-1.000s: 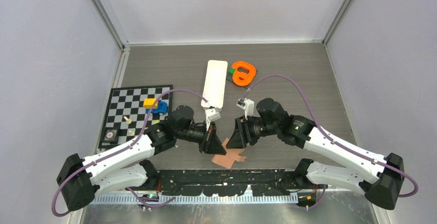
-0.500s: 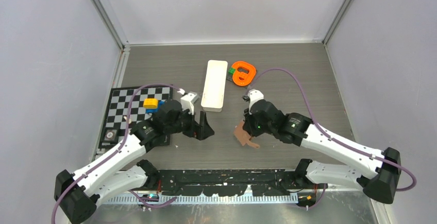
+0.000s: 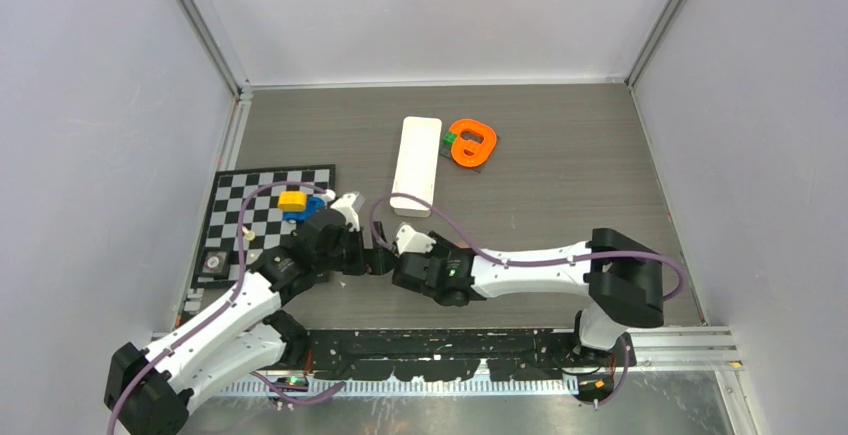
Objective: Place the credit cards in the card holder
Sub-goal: Close the card holder at the center of the board.
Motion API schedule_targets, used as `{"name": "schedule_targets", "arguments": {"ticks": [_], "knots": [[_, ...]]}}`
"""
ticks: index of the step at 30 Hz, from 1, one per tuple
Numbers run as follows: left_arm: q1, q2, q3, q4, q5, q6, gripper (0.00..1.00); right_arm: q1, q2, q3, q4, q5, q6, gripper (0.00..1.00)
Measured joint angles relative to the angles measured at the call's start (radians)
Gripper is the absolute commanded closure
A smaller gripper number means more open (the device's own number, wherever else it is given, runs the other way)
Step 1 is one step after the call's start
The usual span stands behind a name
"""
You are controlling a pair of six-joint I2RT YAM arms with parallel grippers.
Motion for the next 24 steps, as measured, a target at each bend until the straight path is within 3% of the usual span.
{"name": "schedule_targets", "arguments": {"ticks": [2,9,14,20,24], "knots": [[0.008,-0.011,-0.025,-0.013,-0.018,-0.008,0.13,0.029,0.032,0.015,-0.008,0.002,0.018,0.39],[0.007,-0.035,-0.040,-0.019,-0.024,-0.010,0.13,0.115,0.026,0.075,-0.108,-0.096,0.159,0.34],[0.004,-0.027,-0.061,0.042,-0.013,0.002,0.15,0.134,-0.121,0.038,-0.120,-0.199,0.308,0.27],[-0.002,0.076,-0.080,0.132,0.028,0.007,0.18,0.089,-0.410,-0.046,-0.134,-0.210,0.645,0.35],[-0.043,0.173,-0.080,0.209,0.031,0.021,0.18,-0.004,-0.543,-0.218,-0.149,-0.230,0.918,0.46]]}}
